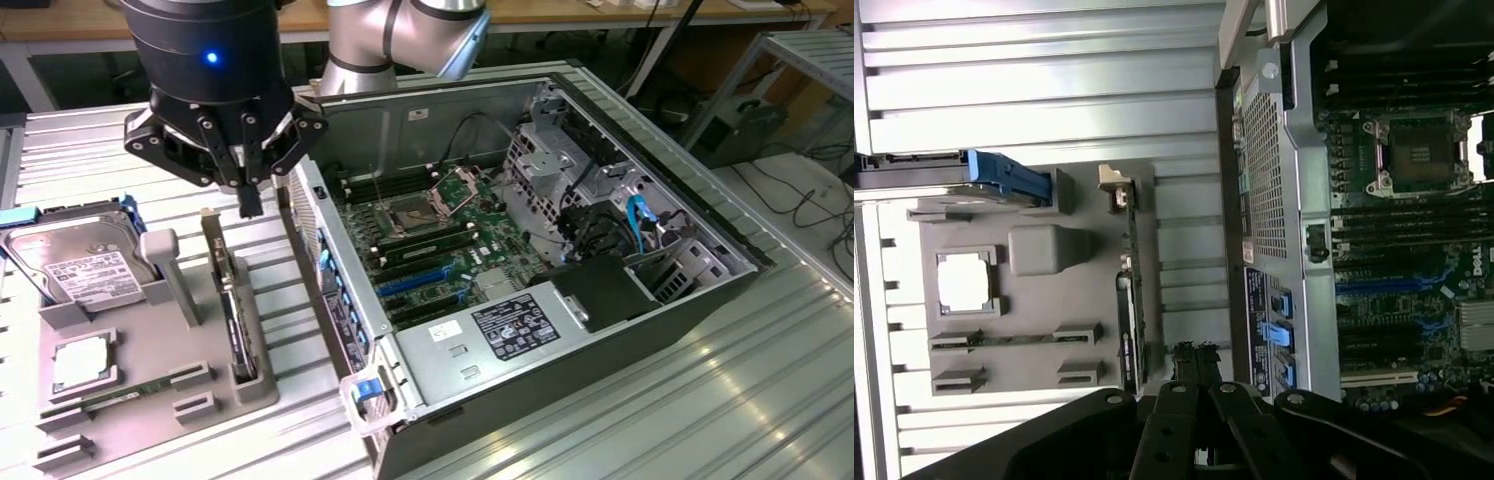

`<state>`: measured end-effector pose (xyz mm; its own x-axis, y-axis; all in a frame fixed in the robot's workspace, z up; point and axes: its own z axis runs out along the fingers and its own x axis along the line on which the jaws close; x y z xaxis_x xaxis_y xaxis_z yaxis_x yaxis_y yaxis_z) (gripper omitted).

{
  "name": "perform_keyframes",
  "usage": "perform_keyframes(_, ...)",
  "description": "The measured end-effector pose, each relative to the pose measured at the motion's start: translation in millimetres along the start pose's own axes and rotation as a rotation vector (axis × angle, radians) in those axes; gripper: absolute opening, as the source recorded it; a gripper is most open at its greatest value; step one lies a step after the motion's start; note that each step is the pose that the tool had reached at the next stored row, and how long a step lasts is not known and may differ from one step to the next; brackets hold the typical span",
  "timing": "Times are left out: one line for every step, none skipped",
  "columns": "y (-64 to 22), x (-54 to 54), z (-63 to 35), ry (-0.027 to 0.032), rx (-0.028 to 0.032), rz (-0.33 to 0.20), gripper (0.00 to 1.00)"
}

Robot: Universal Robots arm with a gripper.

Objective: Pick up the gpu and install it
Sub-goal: 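Reach for the gpu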

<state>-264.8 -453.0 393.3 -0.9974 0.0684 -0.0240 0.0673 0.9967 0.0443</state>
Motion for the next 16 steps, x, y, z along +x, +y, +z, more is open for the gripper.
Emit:
perform_keyframes(-0.3, 0.8, 0.0, 0.0000, 0.0000, 0.000, 0.11)
perform_keyframes(-0.8, 3.6, -0.1, 0.0000, 0.0000, 0.000, 0.11)
perform_keyframes(-0.8, 5.4, -0.1, 0.0000, 0.0000, 0.000, 0.11)
perform_keyframes(-0.7, 6.7, -0.2, 0.0000, 0.0000, 0.000, 0.11)
perform_keyframes(-0.6, 8.4, -0.2, 0.0000, 0.0000, 0.000, 0.11)
perform_keyframes(-0.3, 9.6, -0.1, -0.0001, -0.0001, 0.000, 0.11)
perform_keyframes(0.0, 10.8, 0.0, -0.0001, -0.0001, 0.000, 0.11)
perform_keyframes(0.2, 12.1, 0.0, 0.0000, -0.0001, 0.000, 0.11)
perform_keyframes(0.4, 14.0, 0.1, 0.0000, 0.0000, 0.000, 0.11)
perform_keyframes(0.5, 15.5, 0.2, 0.0000, 0.0000, 0.000, 0.11)
perform_keyframes(0.6, 17.1, 0.3, 0.0000, 0.0000, 0.000, 0.11)
perform_keyframes(0.8, 18.7, 0.4, 0.0000, -0.0001, 0.000, 0.11)
perform_keyframes(1.1, 20.4, 0.4, 0.0000, 0.0000, 0.000, 0.11)
perform_keyframes(1.4, 22.0, 0.6, -0.0001, -0.0001, 0.000, 0.11)
perform_keyframes(1.7, 23.4, 0.7, 0.0000, 0.0000, 0.000, 0.11)
perform_keyframes(2.0, 25.0, 0.8, 0.0000, 0.0000, 0.000, 0.11)
